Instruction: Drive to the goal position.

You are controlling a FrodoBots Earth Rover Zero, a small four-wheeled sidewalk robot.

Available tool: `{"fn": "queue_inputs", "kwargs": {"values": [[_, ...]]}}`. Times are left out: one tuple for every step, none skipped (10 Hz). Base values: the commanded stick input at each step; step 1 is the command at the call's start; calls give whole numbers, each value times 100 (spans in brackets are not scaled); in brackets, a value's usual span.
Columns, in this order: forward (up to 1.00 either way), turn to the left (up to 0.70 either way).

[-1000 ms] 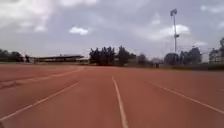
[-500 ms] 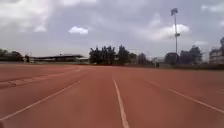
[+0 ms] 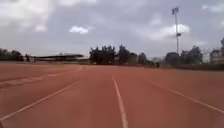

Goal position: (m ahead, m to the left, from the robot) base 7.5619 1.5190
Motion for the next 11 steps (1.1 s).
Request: {"fn": "queue_inputs", "kwargs": {"values": [[45,0],[45,0],[45,0],[45,0],[45,0],[45,0],[45,0],[45,0],[45,0],[45,0],[45,0]]}}
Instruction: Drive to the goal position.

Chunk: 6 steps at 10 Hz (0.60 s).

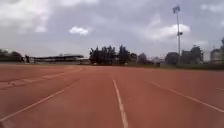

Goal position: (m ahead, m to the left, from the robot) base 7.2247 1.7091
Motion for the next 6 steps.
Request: {"fn": "queue_inputs", "kwargs": {"values": [[45,0],[45,0],[45,0],[45,0],[45,0],[45,0]]}}
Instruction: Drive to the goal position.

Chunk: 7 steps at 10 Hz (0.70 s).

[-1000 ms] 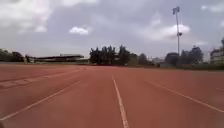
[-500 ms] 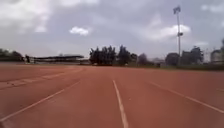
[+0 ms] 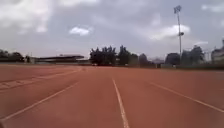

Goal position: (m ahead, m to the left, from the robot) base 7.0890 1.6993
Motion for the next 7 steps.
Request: {"fn": "queue_inputs", "kwargs": {"values": [[45,0],[45,0],[45,0],[45,0],[45,0],[45,0],[45,0]]}}
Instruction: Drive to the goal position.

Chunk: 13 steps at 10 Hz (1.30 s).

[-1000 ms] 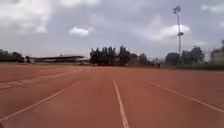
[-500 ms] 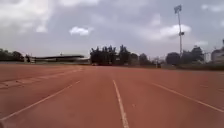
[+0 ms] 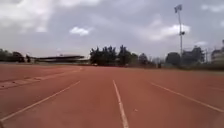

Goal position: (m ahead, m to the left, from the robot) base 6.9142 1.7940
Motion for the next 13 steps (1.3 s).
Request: {"fn": "queue_inputs", "kwargs": {"values": [[45,0],[45,0],[45,0],[45,0],[45,0],[45,0],[45,0],[45,0],[45,0],[45,0],[45,0],[45,0],[45,0]]}}
